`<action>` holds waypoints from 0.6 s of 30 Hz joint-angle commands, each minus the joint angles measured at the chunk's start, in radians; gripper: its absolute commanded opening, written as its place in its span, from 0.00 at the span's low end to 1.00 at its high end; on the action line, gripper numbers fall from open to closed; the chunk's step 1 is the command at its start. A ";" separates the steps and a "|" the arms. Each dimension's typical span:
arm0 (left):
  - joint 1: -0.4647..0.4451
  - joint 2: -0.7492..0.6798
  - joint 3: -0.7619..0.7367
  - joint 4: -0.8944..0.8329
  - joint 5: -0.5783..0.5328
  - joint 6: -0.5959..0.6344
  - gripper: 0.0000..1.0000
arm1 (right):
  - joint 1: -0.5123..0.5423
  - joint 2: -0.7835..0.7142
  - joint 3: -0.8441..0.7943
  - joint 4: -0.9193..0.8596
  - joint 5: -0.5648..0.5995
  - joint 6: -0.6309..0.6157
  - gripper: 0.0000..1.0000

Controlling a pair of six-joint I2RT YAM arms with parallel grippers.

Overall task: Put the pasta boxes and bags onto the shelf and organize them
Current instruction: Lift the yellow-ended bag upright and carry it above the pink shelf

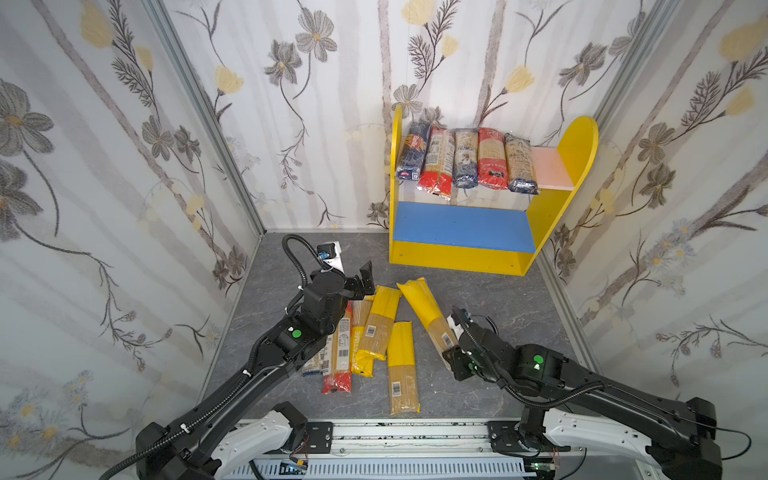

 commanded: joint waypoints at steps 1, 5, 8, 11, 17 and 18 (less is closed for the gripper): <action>0.005 0.026 0.033 0.061 -0.014 0.030 1.00 | -0.021 0.019 0.157 -0.044 0.190 -0.094 0.00; 0.009 0.062 0.077 0.078 0.000 0.059 1.00 | -0.069 0.074 0.369 -0.087 0.309 -0.175 0.00; 0.012 0.086 0.111 0.088 0.007 0.075 1.00 | -0.145 0.113 0.528 -0.094 0.365 -0.232 0.00; 0.016 0.104 0.137 0.095 0.016 0.085 1.00 | -0.223 0.173 0.690 -0.096 0.394 -0.317 0.00; 0.023 0.134 0.169 0.123 0.042 0.106 1.00 | -0.440 0.360 1.032 -0.105 0.452 -0.483 0.00; 0.026 0.140 0.172 0.132 0.048 0.110 1.00 | -0.479 0.395 1.077 -0.093 0.457 -0.512 0.00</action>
